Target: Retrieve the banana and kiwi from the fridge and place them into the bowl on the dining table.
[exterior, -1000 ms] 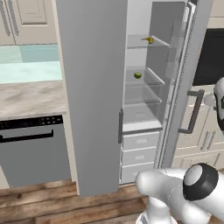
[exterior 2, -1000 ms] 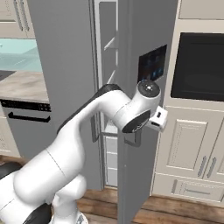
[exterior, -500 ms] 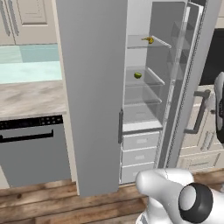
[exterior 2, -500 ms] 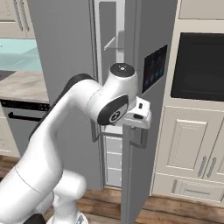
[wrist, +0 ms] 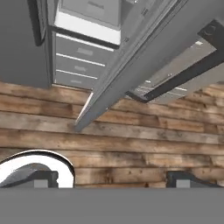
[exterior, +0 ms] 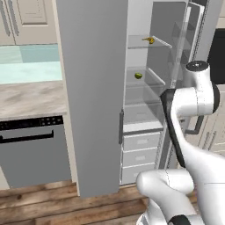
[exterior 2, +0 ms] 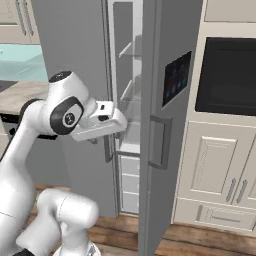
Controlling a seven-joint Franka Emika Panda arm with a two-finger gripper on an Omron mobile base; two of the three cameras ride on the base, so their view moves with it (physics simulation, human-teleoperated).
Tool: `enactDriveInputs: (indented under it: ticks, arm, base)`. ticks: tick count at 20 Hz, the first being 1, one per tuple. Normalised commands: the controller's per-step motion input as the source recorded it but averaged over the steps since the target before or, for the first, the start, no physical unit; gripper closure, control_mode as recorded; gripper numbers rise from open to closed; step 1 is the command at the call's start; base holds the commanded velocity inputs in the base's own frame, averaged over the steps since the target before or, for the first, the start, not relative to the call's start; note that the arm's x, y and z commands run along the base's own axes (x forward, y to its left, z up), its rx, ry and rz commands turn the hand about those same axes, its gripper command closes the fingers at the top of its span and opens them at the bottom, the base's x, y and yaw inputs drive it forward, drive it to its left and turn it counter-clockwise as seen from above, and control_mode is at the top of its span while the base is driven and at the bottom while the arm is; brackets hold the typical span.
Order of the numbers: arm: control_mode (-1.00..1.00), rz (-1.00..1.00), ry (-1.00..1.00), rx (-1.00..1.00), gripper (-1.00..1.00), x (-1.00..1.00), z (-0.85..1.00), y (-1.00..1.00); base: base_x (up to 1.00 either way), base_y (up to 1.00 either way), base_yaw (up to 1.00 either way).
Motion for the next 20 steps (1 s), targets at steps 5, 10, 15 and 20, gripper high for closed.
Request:
enactDriveInputs:
  ticks: [5,10,15,20]
  arm:
    - [-1.0,0.01,0.56,-0.31,-1.0,0.95,-0.06,0.73]
    - [-1.0,0.0,0.32,-0.36,-1.0,1.0,-0.45,0.19]
    - [-1.0,0.0,0.31,-0.12,-1.0,1.0,-0.58,-0.52]
    - [-1.0,0.0,0.24,0.0,-1.0,0.93,-0.52,-0.98]
  base:
    - [0.0,0.0,0.0]
    - [0.0,0.0,0.0]
    - [0.0,0.0,0.0]
    - [0.0,0.0,0.0]
